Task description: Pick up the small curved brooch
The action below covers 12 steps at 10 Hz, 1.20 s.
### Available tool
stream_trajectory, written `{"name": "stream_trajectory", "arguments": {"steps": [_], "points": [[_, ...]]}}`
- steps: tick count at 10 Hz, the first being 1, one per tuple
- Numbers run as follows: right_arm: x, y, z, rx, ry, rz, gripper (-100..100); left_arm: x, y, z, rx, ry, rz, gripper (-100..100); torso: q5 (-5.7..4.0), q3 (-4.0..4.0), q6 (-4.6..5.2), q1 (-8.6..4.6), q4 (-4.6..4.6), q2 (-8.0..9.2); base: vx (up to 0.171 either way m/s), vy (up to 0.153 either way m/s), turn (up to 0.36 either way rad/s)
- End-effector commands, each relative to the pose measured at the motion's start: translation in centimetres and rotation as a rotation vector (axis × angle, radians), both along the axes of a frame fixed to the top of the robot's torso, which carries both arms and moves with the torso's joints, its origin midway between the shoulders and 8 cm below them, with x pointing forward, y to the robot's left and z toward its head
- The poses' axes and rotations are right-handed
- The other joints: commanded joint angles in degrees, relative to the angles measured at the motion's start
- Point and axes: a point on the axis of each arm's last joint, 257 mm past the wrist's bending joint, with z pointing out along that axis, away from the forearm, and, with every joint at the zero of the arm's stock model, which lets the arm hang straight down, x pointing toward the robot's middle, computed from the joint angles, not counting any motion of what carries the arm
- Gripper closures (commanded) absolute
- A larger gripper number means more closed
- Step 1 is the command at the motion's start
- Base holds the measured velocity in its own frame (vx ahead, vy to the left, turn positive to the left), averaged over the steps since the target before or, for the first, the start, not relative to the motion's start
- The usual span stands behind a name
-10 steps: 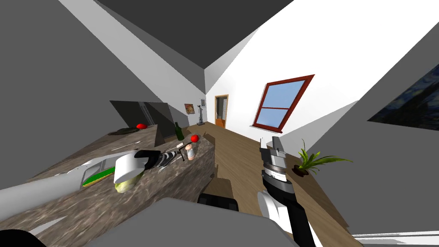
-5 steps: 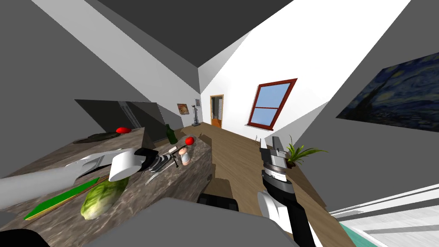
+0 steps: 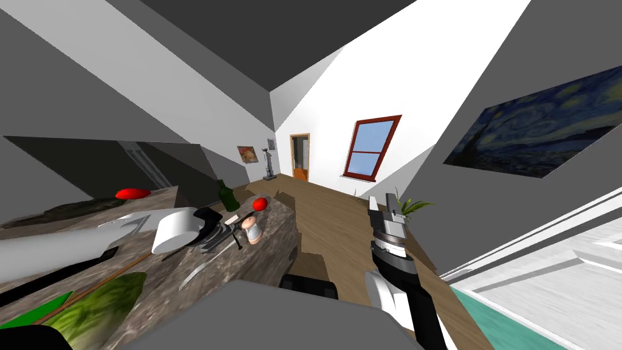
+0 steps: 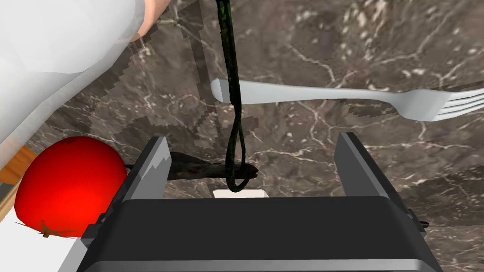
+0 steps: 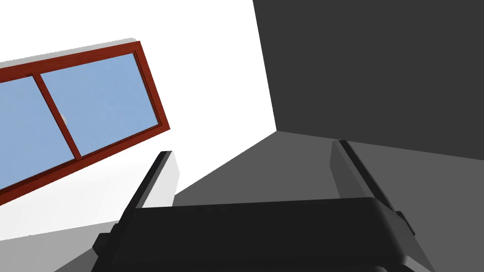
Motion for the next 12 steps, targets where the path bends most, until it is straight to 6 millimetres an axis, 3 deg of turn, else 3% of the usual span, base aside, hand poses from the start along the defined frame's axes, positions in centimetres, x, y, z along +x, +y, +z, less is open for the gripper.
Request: {"name": "stream_trajectory", "arguments": {"steps": [1,3,5,6,7,8,12], "points": [[0.0,0.0,0.0,0.0,0.0,0.0,0,-1.7,0.5,-0.2,0.017,0.061,0.023,-100,0.0,0.0,0.0,0.0,0.0,0.0,0.036,0.013,-0.204],[0.0,0.0,0.0,0.0,0.0,0.0,0,-2.5,0.8,-0.3,0.025,0.092,0.033,-100,0.0,-0.02,-0.01,-0.01,-0.01,-0.03,0.032,0.014,-0.126],[0.0,0.0,0.0,0.0,0.0,0.0,0,-4.7,1.4,-0.6,0.045,0.169,0.056,-100,0.0,0.02,-0.01,-0.02,0.01,0.03,0.034,0.031,-0.172],[0.0,0.0,0.0,0.0,0.0,0.0,0,-4.0,1.3,-0.5,0.039,0.147,0.05,-100,0.02,-0.01,-0.02,0.09,0.0,-0.02,0.019,0.032,-0.033],[0.0,0.0,0.0,0.0,0.0,0.0,0,-4.1,1.3,-0.5,0.041,0.152,0.051,0,0.03,0.03,-0.06,0.05,0.01,0.04,0.0,0.0,0.0],[0.0,0.0,0.0,0.0,0.0,0.0,0,-4.6,1.9,-1.2,0.037,0.147,0.061,-100,0.0,0.06,-0.06,-0.03,0.03,0.11,0.004,0.0,-0.063],[0.0,0.0,0.0,0.0,0.0,0.0,0,-6.1,3.1,-3.0,0.031,0.14,0.082,-100,0.0,0.1,-0.05,-0.07,0.04,0.16,0.002,-0.002,-0.065]]}}
